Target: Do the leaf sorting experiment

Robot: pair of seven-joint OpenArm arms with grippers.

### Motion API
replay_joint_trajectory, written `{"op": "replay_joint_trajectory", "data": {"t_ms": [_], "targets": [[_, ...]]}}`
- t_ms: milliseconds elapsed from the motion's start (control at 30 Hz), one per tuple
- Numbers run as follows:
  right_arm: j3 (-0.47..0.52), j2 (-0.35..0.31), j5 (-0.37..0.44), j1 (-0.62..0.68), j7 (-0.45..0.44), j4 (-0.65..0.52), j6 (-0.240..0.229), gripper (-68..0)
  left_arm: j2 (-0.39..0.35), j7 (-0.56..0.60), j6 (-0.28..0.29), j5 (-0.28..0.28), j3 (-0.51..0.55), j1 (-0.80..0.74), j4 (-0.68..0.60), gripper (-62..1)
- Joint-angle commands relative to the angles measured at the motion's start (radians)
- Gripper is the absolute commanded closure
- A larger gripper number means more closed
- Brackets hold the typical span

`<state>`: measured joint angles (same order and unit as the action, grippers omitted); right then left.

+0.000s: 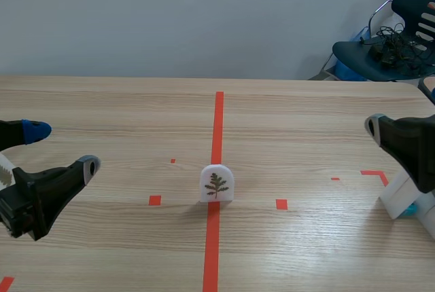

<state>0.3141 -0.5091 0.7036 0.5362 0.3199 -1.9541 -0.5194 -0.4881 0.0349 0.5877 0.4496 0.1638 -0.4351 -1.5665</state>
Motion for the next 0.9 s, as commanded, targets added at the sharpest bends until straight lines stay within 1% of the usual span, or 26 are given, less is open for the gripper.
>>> {"op": "replay_joint_trajectory", "data": {"t_ms": [0,67,167,233,267,367,433,533,633,700,767,867], "targets": [[-0.024,0.003,0.002,-0.018,-0.012,0.003,0.002,-67.9,-0.010,0.016,0.004,0.014,0.003,0.003,-0.011,-62.3],[-0.051,0.005,-0.006,-0.018,-0.021,0.003,0.003,-67.9,-0.012,0.016,0.007,0.014,0.002,0.003,-0.011,-62.3],[-0.090,0.005,-0.061,-0.018,-0.050,0.003,0.006,-67.9,-0.014,0.009,0.007,0.013,-0.005,0.003,-0.011,-62.3],[-0.107,0.005,-0.084,-0.019,-0.058,0.003,0.011,-67.9,-0.026,0.008,0.008,0.007,-0.029,0.003,-0.011,-62.3],[-0.112,0.005,-0.089,-0.019,-0.060,0.003,0.011,-67.9,-0.032,0.008,0.008,-0.005,-0.047,0.003,-0.011,-62.3],[-0.114,0.005,-0.091,-0.019,-0.064,0.003,0.011,-67.9,-0.048,0.017,0.006,-0.080,-0.111,0.010,-0.008,-62.3],[-0.114,0.005,-0.091,-0.019,-0.067,0.003,0.011,-67.9,-0.050,0.029,0.001,-0.114,-0.159,0.037,0.016,-62.3],[-0.114,0.005,-0.090,-0.019,-0.068,0.003,0.010,-67.9,-0.043,0.047,-0.022,-0.133,-0.250,0.121,0.103,-62.3],[-0.114,0.005,-0.091,-0.019,-0.068,0.003,0.010,-67.9,-0.024,0.109,-0.030,-0.202,-0.351,0.232,0.245,-62.3],[-0.114,0.005,-0.091,-0.019,-0.068,0.003,0.010,-67.9,-0.003,0.143,-0.055,-0.233,-0.419,0.311,0.346,-62.3],[-0.114,0.005,-0.091,-0.019,-0.068,0.003,0.010,-67.9,0.022,0.178,-0.065,-0.262,-0.480,0.385,0.437,-62.3],[-0.114,0.005,-0.091,-0.018,-0.067,0.003,0.010,-67.9,0.060,0.187,-0.067,-0.270,-0.560,0.474,0.538,-62.3]]}}
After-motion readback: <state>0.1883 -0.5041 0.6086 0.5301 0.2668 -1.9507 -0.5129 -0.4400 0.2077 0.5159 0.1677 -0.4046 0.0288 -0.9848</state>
